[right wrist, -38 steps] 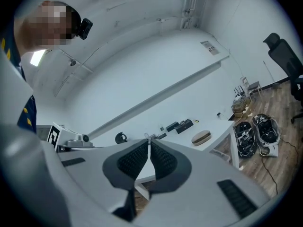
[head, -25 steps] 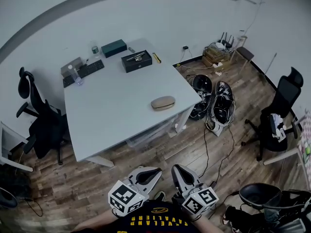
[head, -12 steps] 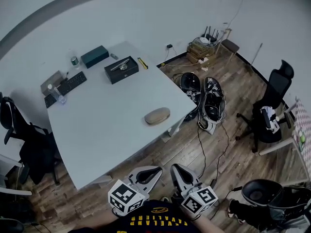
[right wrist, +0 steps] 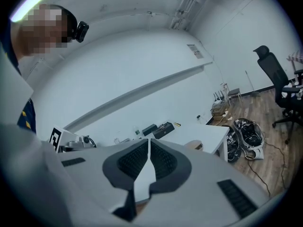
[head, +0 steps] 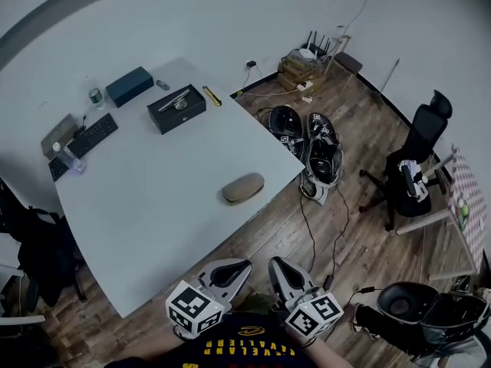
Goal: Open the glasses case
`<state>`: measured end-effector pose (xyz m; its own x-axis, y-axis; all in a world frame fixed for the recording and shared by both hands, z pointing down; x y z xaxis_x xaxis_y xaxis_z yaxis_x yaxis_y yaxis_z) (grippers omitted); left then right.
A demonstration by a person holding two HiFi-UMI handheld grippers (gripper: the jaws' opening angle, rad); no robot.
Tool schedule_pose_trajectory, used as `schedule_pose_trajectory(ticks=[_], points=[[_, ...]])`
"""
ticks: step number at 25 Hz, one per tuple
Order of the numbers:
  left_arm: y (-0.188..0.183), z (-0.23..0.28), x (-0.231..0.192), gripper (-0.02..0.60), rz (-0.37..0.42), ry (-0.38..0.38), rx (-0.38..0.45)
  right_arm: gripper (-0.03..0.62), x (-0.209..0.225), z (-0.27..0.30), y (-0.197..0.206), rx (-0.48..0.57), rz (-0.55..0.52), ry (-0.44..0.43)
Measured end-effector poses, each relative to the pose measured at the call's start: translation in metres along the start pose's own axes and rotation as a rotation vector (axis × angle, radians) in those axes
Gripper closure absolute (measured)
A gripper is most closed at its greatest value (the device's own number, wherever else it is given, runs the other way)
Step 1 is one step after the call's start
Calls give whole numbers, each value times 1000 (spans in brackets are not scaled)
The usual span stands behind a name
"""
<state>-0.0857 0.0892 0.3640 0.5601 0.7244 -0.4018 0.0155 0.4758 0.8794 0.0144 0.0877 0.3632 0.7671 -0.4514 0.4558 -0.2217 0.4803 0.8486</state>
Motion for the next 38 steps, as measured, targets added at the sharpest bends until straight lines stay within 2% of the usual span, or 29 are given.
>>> schedule_pose_trajectory(ticks=[5,9,19,22,25,29,34,38], points=[[-3,13,-16,560,-15,18,-14,566,10,16,-3,-16,13,15],[-9,23,-33,560,-16,-2,-22,566,23,37,-9,-31,29,-6],[-57,86,-77,558,30,-160,-12,566,84,92,-69,-50,29,-139],[-70,109,-90,558,33,-201,-6,566,107,107,-86,-65,26,-161],[-78,126,-103,558,75,-253,-18,566,127,119,-97,-78,22,-173],[-78,141,-125,558,139,-334,-70,566,159,133,-107,-90,24,-163],[-67,145,-161,552,123,-443,-135,566,204,141,-110,-124,34,-107],[-55,148,-184,543,182,-478,-225,567,233,146,-113,-122,69,-53]])
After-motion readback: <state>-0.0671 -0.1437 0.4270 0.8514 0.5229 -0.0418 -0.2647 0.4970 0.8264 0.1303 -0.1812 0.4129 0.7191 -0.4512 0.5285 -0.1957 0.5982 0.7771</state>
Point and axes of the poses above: the fingertips, and each gripper's own axes: z forward along the fingers, x to its right, y out of its underside, the point moved 3 cm from there along -z, backward along the fingers, and after that the axes turned 5 degrees about -x, right-handed, at the moved point
